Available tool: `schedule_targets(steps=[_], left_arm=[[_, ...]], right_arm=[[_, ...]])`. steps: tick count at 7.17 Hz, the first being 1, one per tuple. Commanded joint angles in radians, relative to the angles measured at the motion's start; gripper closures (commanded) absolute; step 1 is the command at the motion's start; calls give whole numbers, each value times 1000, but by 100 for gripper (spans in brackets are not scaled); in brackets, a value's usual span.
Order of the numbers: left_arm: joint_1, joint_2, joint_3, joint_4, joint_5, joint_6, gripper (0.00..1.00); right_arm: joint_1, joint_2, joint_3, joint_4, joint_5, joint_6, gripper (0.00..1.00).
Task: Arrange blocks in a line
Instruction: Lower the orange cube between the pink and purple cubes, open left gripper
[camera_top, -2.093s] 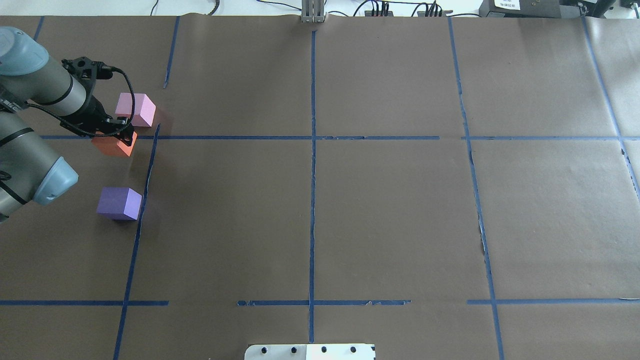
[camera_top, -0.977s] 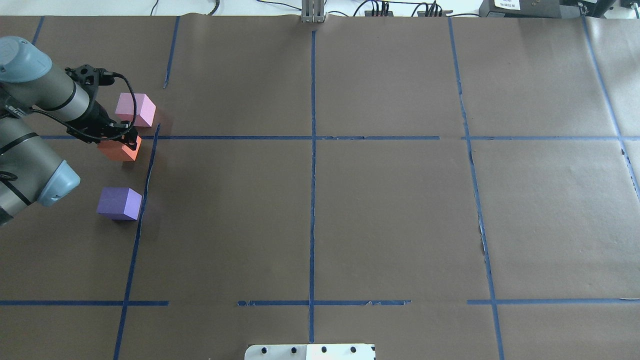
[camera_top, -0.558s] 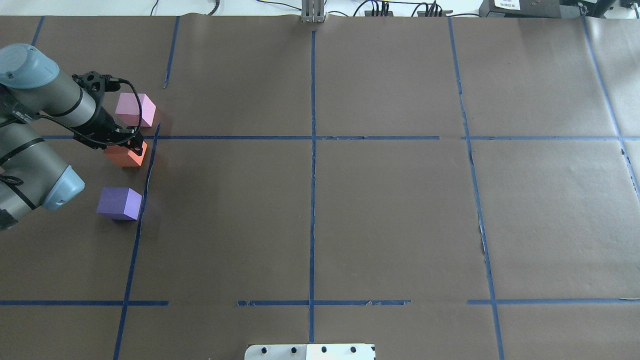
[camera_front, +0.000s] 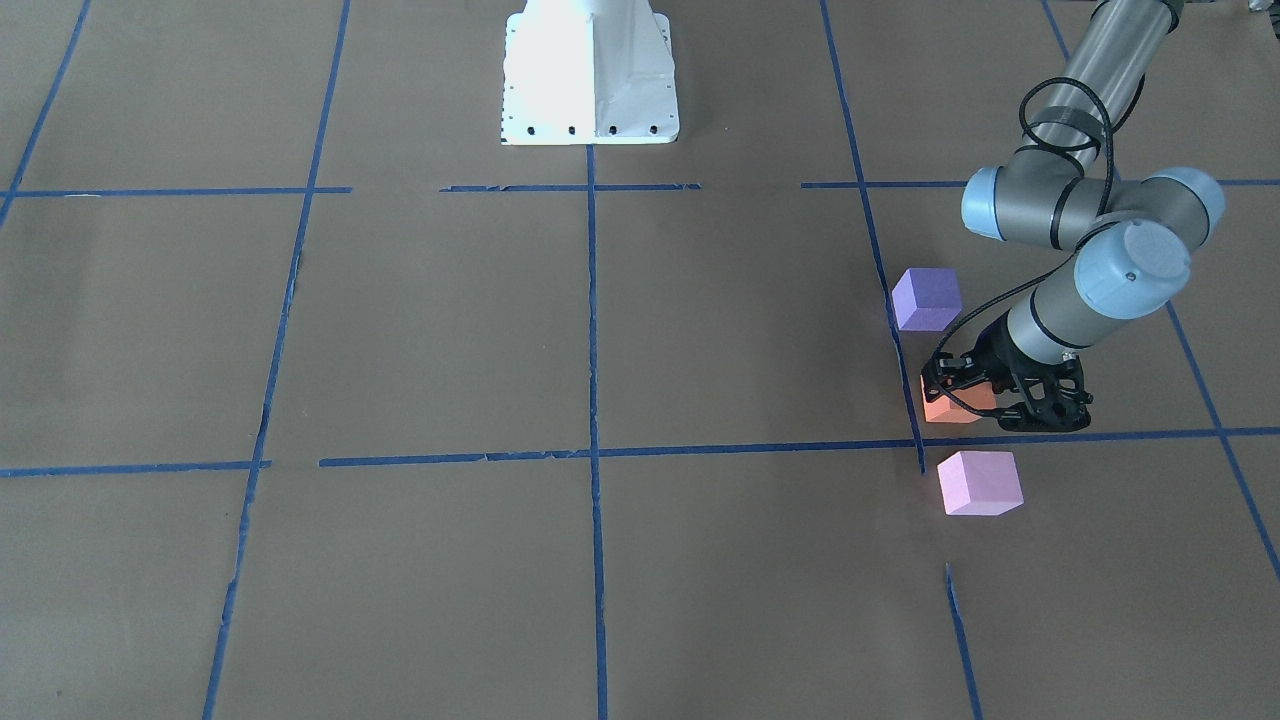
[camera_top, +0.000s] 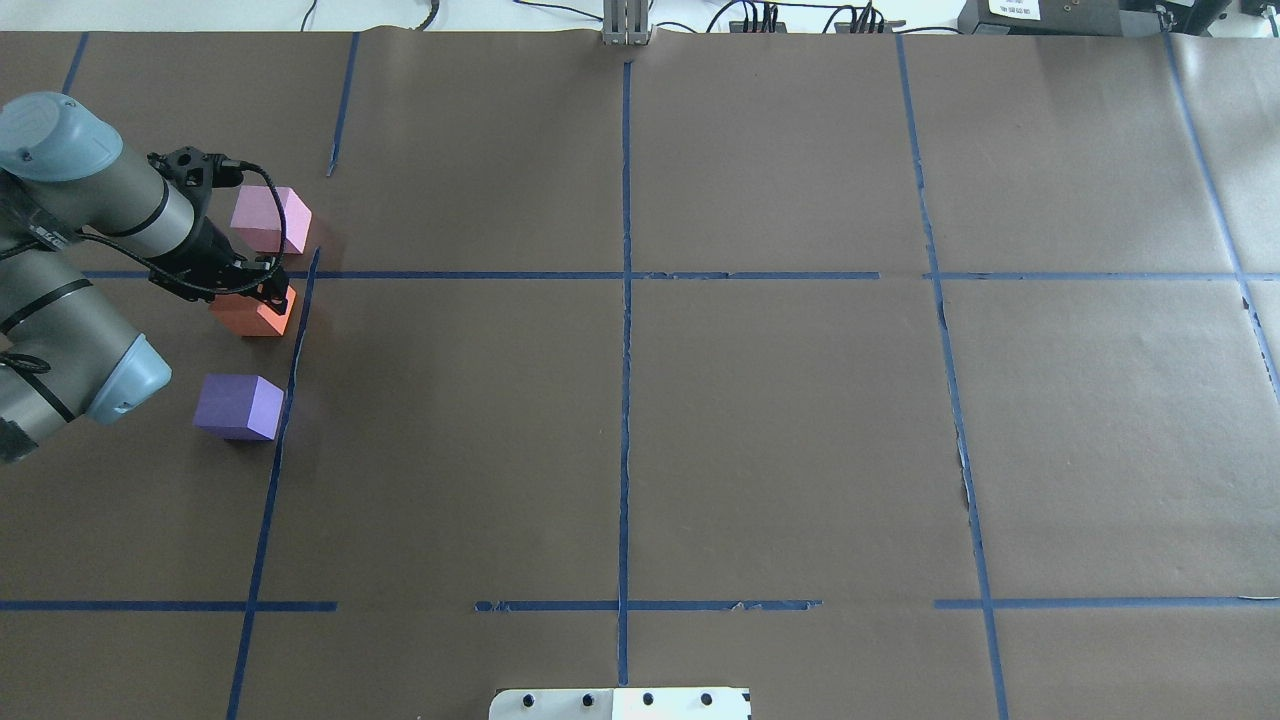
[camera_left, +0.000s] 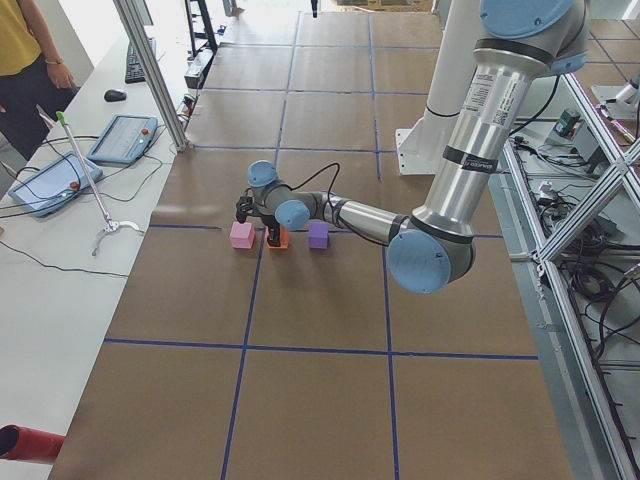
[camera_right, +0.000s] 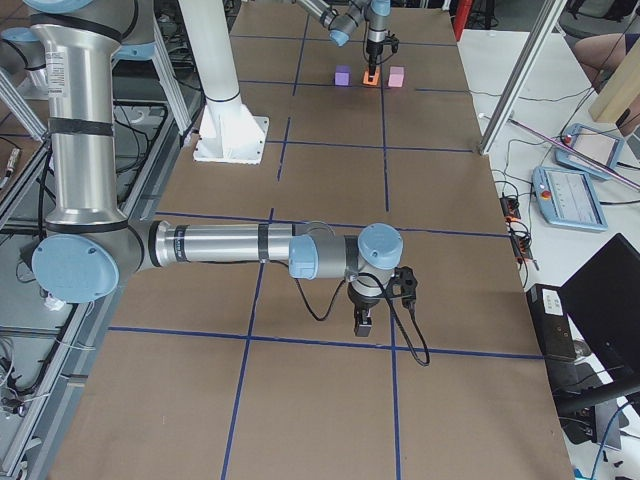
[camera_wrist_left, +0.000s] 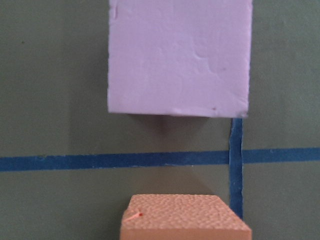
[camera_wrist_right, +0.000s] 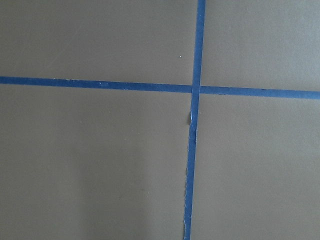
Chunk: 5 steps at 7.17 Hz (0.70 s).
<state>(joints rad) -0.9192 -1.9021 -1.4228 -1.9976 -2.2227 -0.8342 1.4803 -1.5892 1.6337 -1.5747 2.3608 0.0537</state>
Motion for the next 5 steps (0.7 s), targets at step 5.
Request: schedule_targets(steps=[5], left_arm=[[-17,38,-132,5,15,13,0]], right_arm=[[0,0,0,1,0,0,0]])
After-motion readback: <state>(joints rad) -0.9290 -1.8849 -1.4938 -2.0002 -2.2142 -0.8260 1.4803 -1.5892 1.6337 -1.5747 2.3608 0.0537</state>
